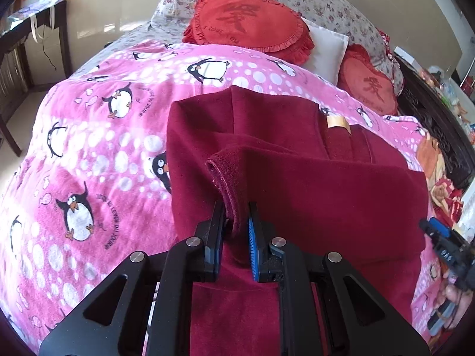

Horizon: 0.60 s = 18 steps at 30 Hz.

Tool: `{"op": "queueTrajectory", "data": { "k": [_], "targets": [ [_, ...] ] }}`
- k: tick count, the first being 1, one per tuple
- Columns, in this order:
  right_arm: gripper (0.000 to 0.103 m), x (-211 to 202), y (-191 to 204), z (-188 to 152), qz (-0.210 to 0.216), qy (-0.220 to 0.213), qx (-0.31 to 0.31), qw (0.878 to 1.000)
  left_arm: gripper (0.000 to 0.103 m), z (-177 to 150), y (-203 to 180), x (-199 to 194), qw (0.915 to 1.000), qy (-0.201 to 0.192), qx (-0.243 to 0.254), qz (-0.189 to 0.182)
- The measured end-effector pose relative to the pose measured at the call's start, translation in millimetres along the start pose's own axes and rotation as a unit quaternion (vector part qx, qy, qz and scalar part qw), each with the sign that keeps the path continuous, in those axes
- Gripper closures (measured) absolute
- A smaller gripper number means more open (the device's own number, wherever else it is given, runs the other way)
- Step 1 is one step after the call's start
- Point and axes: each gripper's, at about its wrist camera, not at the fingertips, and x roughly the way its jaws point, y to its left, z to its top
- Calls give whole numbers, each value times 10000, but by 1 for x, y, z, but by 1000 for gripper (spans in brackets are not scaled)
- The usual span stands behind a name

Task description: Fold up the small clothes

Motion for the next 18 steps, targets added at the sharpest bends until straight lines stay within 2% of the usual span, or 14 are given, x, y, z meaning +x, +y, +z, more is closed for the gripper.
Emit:
{"op": "queueTrajectory", "data": {
  "k": [4,7,11,15,17,18],
  "targets": [
    [52,-17,-11,0,-94,-51,263,9996,70,0,1,-13,9995,-252,75,151],
    [52,-31,-12,8,725,-295,576,9953,57,2,4,-22,9988,-469,-99,53],
    [52,-31,10,25,1329,-444,285,9897,57,7,-5,-15,9987,-492,-34,88],
    [56,-7,25,38,1106,-369,91,9931,57,9,-14,9,9987,-323,132,359],
    [66,16,20,42,944,-93,179,9953,57,10,-13,25,9988,-146,162,448],
    [66,23,17,42,974,-55,223,9950,57,10,-11,33,9989,-69,137,454]
  ]
}}
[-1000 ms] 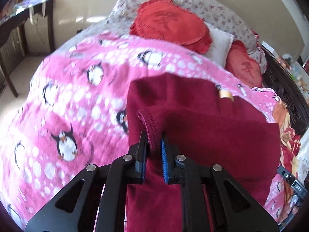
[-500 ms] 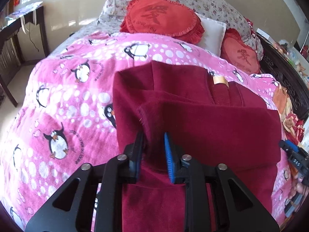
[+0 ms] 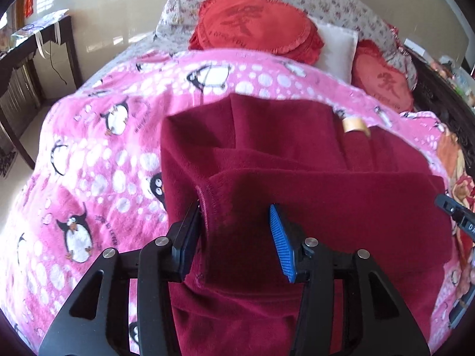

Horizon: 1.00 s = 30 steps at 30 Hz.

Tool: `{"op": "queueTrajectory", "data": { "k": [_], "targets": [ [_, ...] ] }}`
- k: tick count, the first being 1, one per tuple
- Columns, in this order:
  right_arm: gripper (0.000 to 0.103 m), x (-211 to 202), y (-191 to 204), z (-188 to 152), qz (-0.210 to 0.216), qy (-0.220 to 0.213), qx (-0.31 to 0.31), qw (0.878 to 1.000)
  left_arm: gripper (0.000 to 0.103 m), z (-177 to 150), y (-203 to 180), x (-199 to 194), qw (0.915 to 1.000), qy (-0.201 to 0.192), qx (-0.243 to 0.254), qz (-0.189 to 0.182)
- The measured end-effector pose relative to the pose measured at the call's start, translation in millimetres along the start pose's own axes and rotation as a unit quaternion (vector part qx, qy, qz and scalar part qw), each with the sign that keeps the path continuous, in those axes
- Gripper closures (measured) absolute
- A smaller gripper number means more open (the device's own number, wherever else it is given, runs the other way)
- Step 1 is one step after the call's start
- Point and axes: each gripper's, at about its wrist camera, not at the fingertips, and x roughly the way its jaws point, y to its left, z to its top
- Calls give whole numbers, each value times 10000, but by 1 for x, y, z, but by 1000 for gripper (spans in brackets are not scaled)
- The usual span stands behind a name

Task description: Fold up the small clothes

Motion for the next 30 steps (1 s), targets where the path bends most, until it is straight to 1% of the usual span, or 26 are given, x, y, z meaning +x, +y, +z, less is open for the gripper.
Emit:
{"op": "queueTrajectory", "data": {
  "k": [3,4,6,8,10,12,13,14,15,16,17,18,20,22,24,25,26,28,30],
  "targets": [
    [66,7,-11,4,30,-51,150,9999,55,-1,4,10,9999,82,-106,-48],
    [66,4,-16,6,1,-2,262,9997,55,-1,4,8,9999,84,-79,-29],
    [66,-8,-18,5,75,-2,363,9993,55,-2,3,2,10000,67,2,-3],
    [66,-28,-14,-3,175,-87,260,9995,55,-5,5,-5,10000,51,37,1],
    [66,-46,-7,-16,180,-122,64,9997,55,-8,7,-10,10000,45,35,-8],
    [66,-54,-1,-32,176,-93,-107,9997,55,-14,10,-14,10000,62,11,-8],
    [66,-53,2,-41,160,-3,-202,9997,55,-17,11,-15,10000,71,0,5],
    [66,-47,5,-48,34,123,-333,9994,55,-21,11,-17,10000,95,-2,29],
    [66,-39,6,-54,-239,246,-475,9983,55,-24,11,-18,9999,128,1,51],
    [66,-27,5,-61,-626,351,-634,9954,55,-28,11,-20,9999,153,-5,67],
    [66,-22,1,-66,-580,344,-581,9960,55,-31,12,-23,9998,174,-26,74],
    [66,-21,-5,-67,-467,305,-363,9978,55,-35,12,-27,9998,192,-48,60],
    [66,-31,-12,-65,-313,279,-15,9991,55,-44,13,-36,9998,212,-25,65],
    [66,-45,-10,-65,-378,160,4,9992,55,-51,12,-44,9996,218,58,148],
    [66,-57,-8,-67,-352,142,2,9993,55,-58,12,-52,9996,195,90,199],
    [65,-63,-8,-69,-252,147,64,9996,55,-62,13,-55,9996,195,85,204],
    [60,-69,-8,-73,-159,167,147,9996,55,-66,13,-59,9995,210,82,202],
    [54,-77,-7,-83,121,270,350,9990,55,-73,14,-64,9995,250,85,198],
    [54,-80,-6,-95,280,389,451,9978,55,-81,13,-70,9993,273,118,206]
  ]
}}
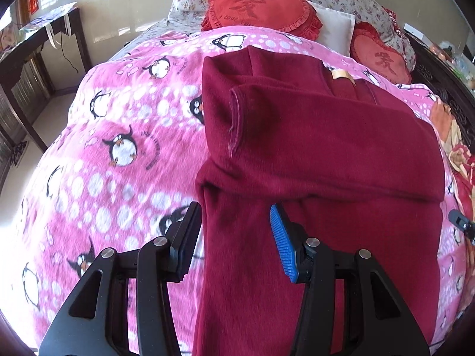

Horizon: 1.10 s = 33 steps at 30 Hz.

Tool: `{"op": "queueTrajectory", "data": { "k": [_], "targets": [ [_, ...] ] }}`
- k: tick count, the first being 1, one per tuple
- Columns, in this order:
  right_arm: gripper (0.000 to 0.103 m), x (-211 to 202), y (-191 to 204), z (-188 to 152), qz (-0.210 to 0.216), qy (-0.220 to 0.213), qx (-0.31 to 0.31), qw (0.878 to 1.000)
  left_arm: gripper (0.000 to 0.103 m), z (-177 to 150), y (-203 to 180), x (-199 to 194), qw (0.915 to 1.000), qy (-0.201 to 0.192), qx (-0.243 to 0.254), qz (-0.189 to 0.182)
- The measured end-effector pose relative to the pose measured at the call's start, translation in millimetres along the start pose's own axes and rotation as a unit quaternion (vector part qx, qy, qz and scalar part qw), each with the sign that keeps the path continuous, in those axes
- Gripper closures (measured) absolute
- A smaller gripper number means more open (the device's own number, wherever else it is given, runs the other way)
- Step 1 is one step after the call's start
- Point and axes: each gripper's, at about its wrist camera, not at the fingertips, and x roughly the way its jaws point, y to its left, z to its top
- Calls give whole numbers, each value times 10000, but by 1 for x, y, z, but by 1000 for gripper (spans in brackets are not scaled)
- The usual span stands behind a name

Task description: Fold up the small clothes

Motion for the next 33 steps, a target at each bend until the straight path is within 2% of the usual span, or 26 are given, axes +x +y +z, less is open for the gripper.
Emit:
{"op": "queueTrajectory", "data": {
  "k": [7,11,12,13,14,18,23,25,28,30,32,33],
  "targets": [
    [54,14,-3,-35,93,456,182,9987,55,-27,8,-15,9998,142,-121,-107],
    [55,21,-9,-46,215,553,365,9976,55,-46,19,-26,9991,233,-274,-217],
    [59,21,-7,-47,195,525,246,9981,55,-52,22,-29,9990,256,-289,-212],
    [80,19,-2,-48,112,522,17,9986,55,-57,25,-31,9989,285,-300,-208],
    [95,18,0,-47,63,511,-75,9986,55,-62,28,-32,9988,322,-311,-209],
    [97,10,1,-49,-283,416,-321,9982,55,-83,41,-40,9974,498,-446,-281],
    [97,-10,-6,-53,-407,354,-132,9985,55,-104,54,-49,9944,740,-616,-433],
    [97,-27,-10,-57,-210,309,-23,9993,55,-111,59,-51,9928,831,-689,-527],
    [95,-50,-18,-69,47,496,84,9987,55,-121,62,-56,9904,981,-730,-648],
    [91,-59,-19,-78,96,743,-6,9972,55,-127,63,-61,9894,1045,-708,-713],
    [69,-70,-24,-89,228,1058,-118,9941,55,-134,62,-67,9890,1095,-638,-757],
    [65,-75,-25,-95,306,1173,-172,9925,55,-136,61,-70,9889,1116,-599,-778]
  ]
}}
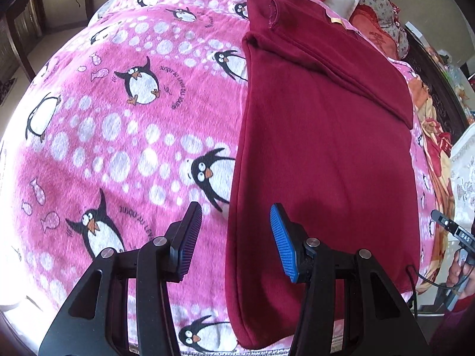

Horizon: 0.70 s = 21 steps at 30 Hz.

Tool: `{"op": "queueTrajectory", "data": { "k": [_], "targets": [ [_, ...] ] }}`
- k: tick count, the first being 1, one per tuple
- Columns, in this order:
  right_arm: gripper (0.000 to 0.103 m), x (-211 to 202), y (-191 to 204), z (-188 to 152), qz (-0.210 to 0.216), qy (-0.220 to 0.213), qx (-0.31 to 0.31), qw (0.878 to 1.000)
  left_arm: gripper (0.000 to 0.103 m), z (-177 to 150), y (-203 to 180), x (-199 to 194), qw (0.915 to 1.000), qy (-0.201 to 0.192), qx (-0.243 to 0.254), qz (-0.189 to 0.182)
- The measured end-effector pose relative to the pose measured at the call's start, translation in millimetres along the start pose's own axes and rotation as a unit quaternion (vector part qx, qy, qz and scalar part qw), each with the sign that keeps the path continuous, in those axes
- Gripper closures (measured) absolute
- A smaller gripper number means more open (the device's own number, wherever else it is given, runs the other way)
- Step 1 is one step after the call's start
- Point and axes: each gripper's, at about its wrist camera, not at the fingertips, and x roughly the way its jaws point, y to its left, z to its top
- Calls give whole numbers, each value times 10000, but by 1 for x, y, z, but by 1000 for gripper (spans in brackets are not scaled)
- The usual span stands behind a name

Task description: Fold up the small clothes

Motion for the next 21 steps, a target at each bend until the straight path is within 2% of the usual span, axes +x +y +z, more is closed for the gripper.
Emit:
{"op": "queueTrajectory", "data": {
  "k": [2,3,5,8,13,21],
  "targets": [
    [62,-11,-3,-15,121,223,-169,9995,49,-8,-1,-3,10000,53,63,-36],
    [62,-16,-5,-21,108,288,-232,9993,42,-11,-1,-2,9999,72,64,-62],
    [62,-30,-10,-34,126,363,-231,9990,41,-19,-1,-2,9999,113,26,-110],
    [57,-40,-15,-49,432,324,29,9985,41,-29,-2,1,9998,189,64,-44],
    [57,-17,3,-69,951,388,111,9946,41,-40,-8,2,9996,232,158,56],
    [56,18,20,-86,1312,594,164,9894,40,-49,-4,3,9994,277,145,131]
  ]
}}
